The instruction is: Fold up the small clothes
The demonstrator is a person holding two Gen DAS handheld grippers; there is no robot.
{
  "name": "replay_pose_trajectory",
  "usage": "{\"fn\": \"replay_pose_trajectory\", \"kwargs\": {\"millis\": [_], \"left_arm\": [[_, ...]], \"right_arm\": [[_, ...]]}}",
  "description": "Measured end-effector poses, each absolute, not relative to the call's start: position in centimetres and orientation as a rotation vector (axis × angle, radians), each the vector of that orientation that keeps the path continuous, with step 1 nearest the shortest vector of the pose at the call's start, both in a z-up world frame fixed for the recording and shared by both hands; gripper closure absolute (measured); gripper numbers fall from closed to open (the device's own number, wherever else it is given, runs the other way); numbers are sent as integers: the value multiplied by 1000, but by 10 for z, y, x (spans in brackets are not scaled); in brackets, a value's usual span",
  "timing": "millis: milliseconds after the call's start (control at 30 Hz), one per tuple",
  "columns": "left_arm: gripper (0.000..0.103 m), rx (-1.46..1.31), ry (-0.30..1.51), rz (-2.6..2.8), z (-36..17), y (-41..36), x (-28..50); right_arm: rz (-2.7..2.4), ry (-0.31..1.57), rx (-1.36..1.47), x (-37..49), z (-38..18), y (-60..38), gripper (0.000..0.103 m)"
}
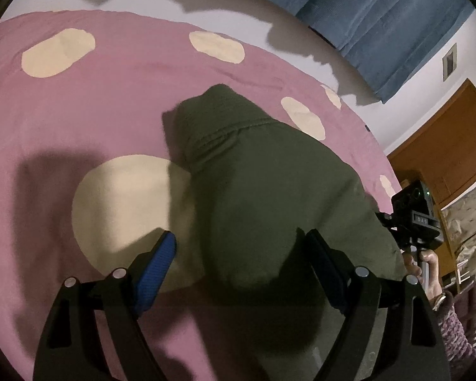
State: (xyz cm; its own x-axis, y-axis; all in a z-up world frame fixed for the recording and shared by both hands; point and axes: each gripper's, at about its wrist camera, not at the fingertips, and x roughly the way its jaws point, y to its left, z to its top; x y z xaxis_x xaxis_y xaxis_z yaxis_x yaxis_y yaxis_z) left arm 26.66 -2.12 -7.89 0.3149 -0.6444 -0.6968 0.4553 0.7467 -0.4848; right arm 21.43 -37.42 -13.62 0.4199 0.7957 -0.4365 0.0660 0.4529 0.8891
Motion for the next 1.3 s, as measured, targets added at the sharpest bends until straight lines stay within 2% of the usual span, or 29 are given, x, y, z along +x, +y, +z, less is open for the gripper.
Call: {"fn": "replay_pose_trajectory", "kwargs": {"millis": [333,767,1133,1233,1300], "left_arm": [[20,-212,1010,-715,-80,-27,271],[19,-225,1028,-679,-77,-26,272],[19,-239,1004,-570,-61,-8,228],[19,-209,967,-516,-51,1,199],[19,-168,936,-460,-42,6,175]], "right_arm": [[573,1033,1025,216,-135,-371,86],[534,972,1125,202,-136,-378,84],[451,951,1158,147,-132,-391,81],[432,950,1145,120,-126,-393,75],[405,938,1105,98,-116,-392,66]]}}
